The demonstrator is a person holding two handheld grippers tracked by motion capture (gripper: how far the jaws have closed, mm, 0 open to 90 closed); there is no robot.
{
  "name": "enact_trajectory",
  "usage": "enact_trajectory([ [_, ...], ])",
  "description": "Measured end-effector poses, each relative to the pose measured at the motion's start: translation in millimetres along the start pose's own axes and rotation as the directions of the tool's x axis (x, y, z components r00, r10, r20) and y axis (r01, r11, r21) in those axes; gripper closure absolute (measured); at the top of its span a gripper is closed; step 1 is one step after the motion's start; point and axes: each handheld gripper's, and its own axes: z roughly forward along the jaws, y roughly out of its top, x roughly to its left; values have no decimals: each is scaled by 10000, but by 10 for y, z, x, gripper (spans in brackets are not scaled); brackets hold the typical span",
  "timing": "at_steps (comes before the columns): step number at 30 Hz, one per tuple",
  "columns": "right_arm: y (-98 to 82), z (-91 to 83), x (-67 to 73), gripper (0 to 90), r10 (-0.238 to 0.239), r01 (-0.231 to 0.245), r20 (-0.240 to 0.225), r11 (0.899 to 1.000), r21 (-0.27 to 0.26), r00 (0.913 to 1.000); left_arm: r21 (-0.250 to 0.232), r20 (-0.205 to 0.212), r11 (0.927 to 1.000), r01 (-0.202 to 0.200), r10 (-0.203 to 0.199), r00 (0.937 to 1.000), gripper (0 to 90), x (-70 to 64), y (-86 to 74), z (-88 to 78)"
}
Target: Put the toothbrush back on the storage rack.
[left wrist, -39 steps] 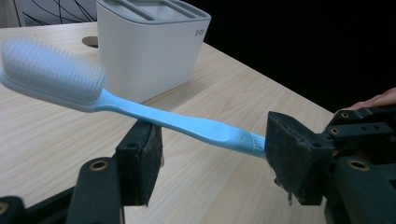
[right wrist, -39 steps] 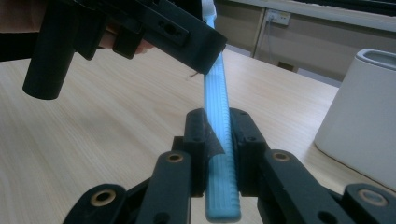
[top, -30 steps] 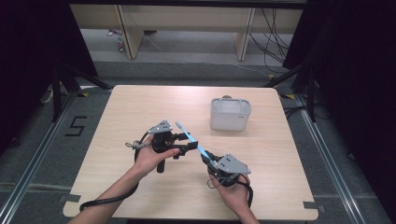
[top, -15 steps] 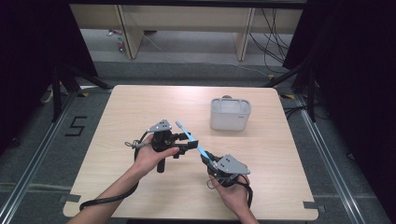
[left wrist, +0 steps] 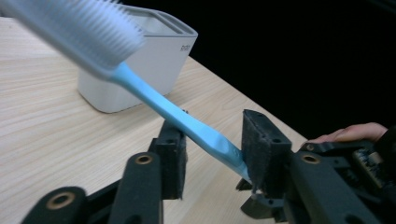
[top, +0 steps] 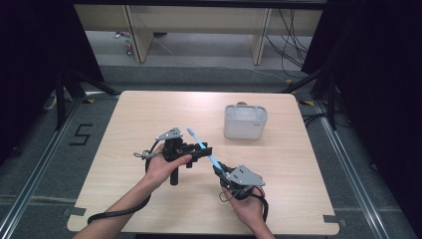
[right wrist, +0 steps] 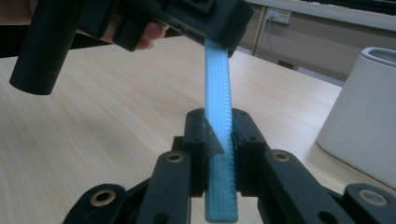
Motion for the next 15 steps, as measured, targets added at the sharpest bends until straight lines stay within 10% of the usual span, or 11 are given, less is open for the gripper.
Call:
enact_trajectory([
  [8,-28,69,15,721,75,-66,-243,9992,393,9997,-224,729,9993,-285,301,9969,831,-136,41,4],
  [15,-7,44,-11,577,142,-132,-197,9986,522,9997,-424,163,9916,-1224,1232,9922,835,-181,118,-40],
])
